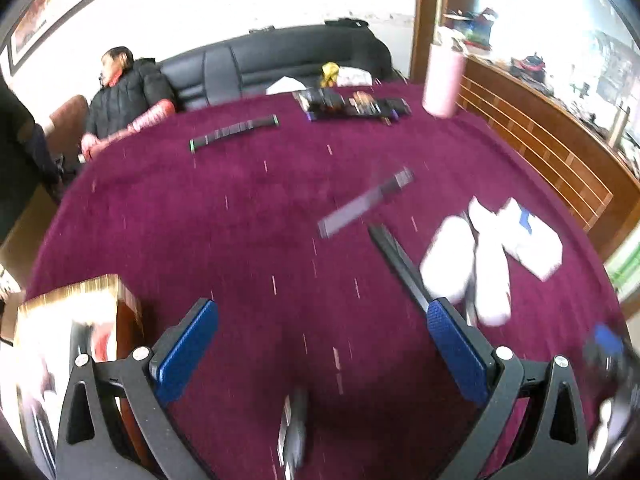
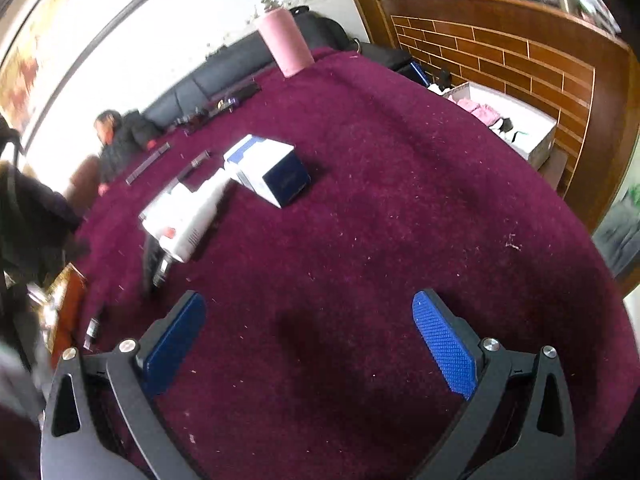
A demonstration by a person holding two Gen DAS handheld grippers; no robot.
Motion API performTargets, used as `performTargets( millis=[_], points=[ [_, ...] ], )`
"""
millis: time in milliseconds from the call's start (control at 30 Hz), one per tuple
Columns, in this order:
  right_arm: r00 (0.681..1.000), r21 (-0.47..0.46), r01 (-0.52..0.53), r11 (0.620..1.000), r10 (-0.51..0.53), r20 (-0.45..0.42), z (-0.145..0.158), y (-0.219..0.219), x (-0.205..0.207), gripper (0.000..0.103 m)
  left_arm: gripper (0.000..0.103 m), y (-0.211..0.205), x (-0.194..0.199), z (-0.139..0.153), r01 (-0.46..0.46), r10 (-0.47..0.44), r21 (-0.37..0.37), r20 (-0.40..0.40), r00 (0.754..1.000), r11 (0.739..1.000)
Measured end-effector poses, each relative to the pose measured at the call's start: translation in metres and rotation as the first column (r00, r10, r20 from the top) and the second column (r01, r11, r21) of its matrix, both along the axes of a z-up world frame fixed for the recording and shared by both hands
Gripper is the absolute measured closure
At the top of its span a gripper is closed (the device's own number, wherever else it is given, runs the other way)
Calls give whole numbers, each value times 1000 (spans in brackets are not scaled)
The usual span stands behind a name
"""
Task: Organize objects
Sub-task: 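Grasp the clear ballpoint pen with the left gripper, then grasp the long black marker with the right gripper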
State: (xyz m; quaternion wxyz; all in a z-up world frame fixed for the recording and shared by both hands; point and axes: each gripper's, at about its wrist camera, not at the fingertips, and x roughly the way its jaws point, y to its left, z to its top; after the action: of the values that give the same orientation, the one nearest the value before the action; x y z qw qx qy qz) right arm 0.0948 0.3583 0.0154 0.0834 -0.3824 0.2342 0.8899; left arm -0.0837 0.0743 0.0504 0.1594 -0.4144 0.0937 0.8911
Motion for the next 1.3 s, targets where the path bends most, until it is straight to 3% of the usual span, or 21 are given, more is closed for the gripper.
performTargets(
  millis=[133, 267, 300, 333, 367, 400, 533, 667, 767, 833, 867, 900, 1000, 1100, 1200, 1300],
  points=[
    [1000, 15, 1, 1000, -1, 12, -2, 1, -3, 0, 2, 37, -61, -10, 74, -70, -64, 55, 996, 995],
    [1000, 7, 4, 1000, -4, 6, -3, 2, -3, 0, 10, 79, -98, -29, 219, -202, -161, 114, 973, 962],
    [1000, 8, 4, 1000, -4, 7, -3, 2, -3, 0, 23, 88, -103, -33, 240, -222, -183, 115, 968, 953],
    [1000, 9, 5, 1000, -5, 7, -4, 2, -3, 0, 44, 95, -107, -37, 256, -234, -201, 124, 964, 946],
    [1000, 11, 6, 1000, -6, 8, -3, 1, -3, 0, 57, 101, -113, -44, 278, -250, -208, 153, 956, 938],
    [1000, 12, 6, 1000, -6, 9, -3, 1, -3, 0, 76, 106, -118, -50, 296, -259, -207, 189, 947, 933],
    [1000, 12, 7, 1000, -7, 8, -3, 1, -4, 0, 79, 109, -130, -51, 318, -284, -164, 204, 937, 934],
    [1000, 17, 8, 1000, -8, 11, -3, 1, -5, 0, 82, 110, -123, -52, 397, -368, -190, 170, 914, 898],
    [1000, 27, 8, 1000, -9, 17, -3, 0, -6, 0, 83, 112, -130, -52, 376, -340, -178, 202, 918, 909],
    [1000, 31, 9, 999, -9, 19, -3, 0, -6, 0, 97, 115, -129, -53, 382, -345, -161, 218, 913, 910],
    [1000, 32, 9, 999, -10, 19, -3, 0, -6, 0, 97, 116, -126, -53, 385, -349, -162, 213, 913, 909],
    [1000, 32, 9, 999, -10, 19, -3, -1, -6, 0, 97, 114, -124, -53, 380, -346, -144, 215, 913, 914],
    [1000, 33, 9, 999, -9, 19, -3, -1, -6, 0, 97, 95, -126, -52, 337, -329, 15, 261, 908, 941],
    [1000, 36, 7, 999, -8, 22, -3, -1, -7, 0, 97, 70, -116, -43, 282, -300, 108, 251, 920, 953],
    [999, 53, 5, 999, -7, 35, -3, -3, -8, 0, 97, 37, -100, -25, 223, -270, 212, 229, 935, 951],
    [999, 74, 1, 997, -5, 51, -3, -6, -9, 0, 97, -1, -72, -6, 190, -259, 309, 200, 945, 932]
  ],
)
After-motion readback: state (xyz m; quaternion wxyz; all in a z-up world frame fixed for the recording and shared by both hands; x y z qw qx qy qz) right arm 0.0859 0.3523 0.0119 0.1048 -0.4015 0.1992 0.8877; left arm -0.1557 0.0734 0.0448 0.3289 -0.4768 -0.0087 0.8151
